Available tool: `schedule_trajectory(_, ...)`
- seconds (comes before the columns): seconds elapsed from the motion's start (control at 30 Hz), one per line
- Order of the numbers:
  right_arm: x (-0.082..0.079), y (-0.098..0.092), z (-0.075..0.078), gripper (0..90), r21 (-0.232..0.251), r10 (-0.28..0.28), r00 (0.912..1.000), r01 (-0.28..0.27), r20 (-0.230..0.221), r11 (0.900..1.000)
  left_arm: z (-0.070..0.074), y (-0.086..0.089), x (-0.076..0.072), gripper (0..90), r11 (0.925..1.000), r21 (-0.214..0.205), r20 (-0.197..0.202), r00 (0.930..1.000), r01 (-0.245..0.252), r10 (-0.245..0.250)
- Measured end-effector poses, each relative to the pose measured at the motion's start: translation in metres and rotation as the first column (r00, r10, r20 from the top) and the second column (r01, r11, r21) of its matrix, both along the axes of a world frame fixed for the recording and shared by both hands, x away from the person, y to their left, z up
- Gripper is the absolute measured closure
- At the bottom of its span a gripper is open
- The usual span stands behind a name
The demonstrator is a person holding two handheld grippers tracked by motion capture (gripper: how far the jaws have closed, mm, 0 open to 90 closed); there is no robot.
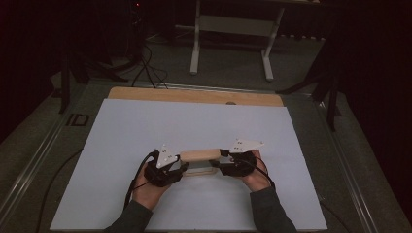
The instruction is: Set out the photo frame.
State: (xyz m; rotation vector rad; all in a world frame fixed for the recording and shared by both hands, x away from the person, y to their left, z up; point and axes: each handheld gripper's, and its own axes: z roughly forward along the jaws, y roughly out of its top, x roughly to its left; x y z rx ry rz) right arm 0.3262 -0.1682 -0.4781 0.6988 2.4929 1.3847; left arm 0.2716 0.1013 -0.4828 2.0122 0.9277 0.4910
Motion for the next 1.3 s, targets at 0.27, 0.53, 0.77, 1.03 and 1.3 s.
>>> schedule_trajectory(0.27, -0.001, 0.002, 0.000, 50.1, -0.005, -0.011, 0.9998, 0.011, 0.016, 0.9999, 0.001, 0.000, 0.002, 57.0, 0.9999, -0.009, 0.002, 1.0000, -0.006, 0.006)
schedule_trajectory(0.53, -0.002, 0.004, 0.001, 50.8, -0.012, -0.025, 0.9993, 0.025, 0.030, 0.9996, 0.001, 0.001, 0.006, 56.7, 0.9998, -0.018, -0.004, 0.9999, -0.010, 0.010)
schedule_trajectory(0.77, -0.001, 0.007, 0.000, 51.1, -0.008, -0.037, 0.9987, 0.037, 0.036, 0.9993, 0.003, 0.005, 0.011, 56.4, 0.9995, -0.031, -0.012, 0.9999, -0.004, 0.004)
schedule_trajectory(1.03, 0.000, 0.013, 0.001, 51.2, -0.012, -0.054, 0.9969, 0.054, 0.057, 0.9984, 0.005, 0.009, 0.015, 55.8, 0.9995, -0.032, -0.001, 1.0000, -0.007, 0.007)
schedule_trajectory(1.3, 0.006, 0.016, 0.002, 50.7, -0.001, -0.078, 0.9949, 0.078, 0.064, 0.9970, 0.006, 0.010, 0.024, 55.6, 0.9988, -0.045, 0.000, 0.9998, -0.021, 0.021)
